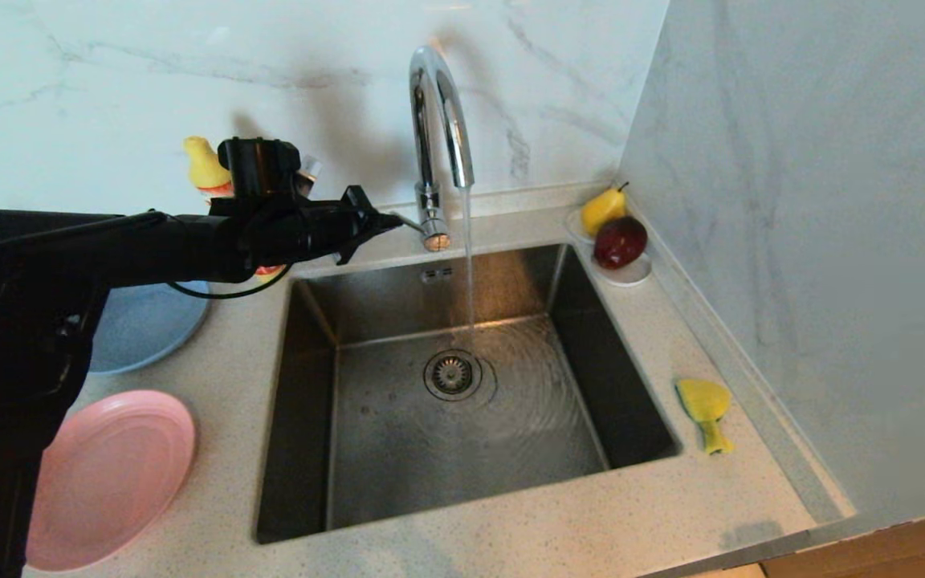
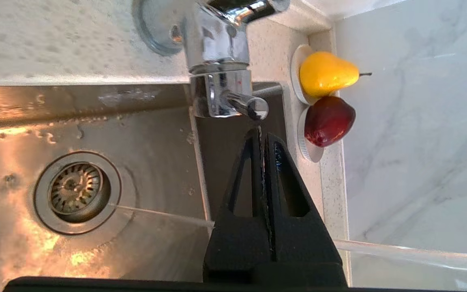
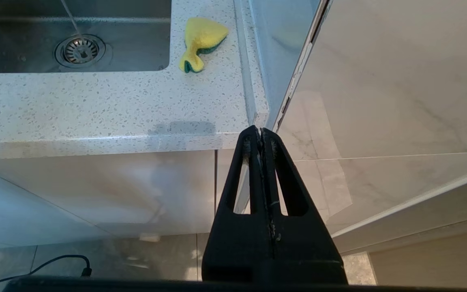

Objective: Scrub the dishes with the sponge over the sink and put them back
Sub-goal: Turn off the faucet

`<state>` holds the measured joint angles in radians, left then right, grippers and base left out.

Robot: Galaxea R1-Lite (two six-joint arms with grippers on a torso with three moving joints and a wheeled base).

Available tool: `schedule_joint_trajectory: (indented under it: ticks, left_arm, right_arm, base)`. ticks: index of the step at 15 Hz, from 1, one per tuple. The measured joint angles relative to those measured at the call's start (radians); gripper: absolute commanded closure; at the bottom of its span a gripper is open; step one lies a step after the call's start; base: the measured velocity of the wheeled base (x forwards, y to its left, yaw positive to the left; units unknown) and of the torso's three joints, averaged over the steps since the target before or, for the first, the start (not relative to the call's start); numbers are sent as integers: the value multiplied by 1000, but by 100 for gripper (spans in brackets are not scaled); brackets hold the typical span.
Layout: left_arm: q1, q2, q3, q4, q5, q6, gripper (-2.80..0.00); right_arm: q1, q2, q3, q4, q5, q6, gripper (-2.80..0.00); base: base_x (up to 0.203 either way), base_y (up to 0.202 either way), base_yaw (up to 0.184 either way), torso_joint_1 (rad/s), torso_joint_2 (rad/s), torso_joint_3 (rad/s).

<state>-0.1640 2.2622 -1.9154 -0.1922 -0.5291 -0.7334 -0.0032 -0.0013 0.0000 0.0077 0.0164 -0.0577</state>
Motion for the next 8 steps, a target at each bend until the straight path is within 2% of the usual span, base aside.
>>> schedule_joint_trajectory:
  ticks: [5, 8]
  left_arm:
    - [-2, 12, -2, -22, 13, 0, 0]
    - [-2, 27, -4, -71, 69, 1, 0]
  right_arm:
    - [0, 0, 0, 0, 0, 0, 0]
    - [0, 0, 0, 0, 0, 0, 0]
  base:
    - [0, 0, 0, 0, 0, 0]
    - [0, 0, 0, 0, 0, 0]
